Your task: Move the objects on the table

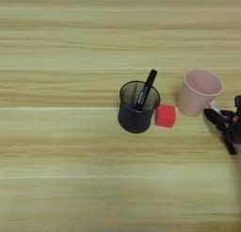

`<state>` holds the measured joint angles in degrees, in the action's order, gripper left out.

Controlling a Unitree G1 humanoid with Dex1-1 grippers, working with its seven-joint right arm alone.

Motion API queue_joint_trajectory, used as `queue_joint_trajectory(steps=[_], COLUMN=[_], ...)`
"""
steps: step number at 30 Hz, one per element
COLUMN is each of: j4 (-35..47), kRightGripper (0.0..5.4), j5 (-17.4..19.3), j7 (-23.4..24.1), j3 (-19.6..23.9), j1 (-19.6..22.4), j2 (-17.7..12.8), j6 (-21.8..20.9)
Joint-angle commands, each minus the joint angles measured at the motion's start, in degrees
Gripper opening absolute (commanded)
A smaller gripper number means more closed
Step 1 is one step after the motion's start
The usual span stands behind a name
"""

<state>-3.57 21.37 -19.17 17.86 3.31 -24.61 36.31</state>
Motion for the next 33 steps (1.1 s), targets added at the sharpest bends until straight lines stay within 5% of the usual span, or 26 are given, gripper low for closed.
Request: queue_joint_trajectory(steps=[1,22,33], j4=[3.8,14.5,17.5], kRightGripper=[3.19,5.36,5.36], j5=[-0.1,1.4,1.3], j7=[0.4,1.1,1.7], j3=[2.2,8.2,14.1], j1=[1.8,-0.6,-1.3], j2=[-2.5,-3.0,-4.2], j6=[-0.9,1.8,1.8])
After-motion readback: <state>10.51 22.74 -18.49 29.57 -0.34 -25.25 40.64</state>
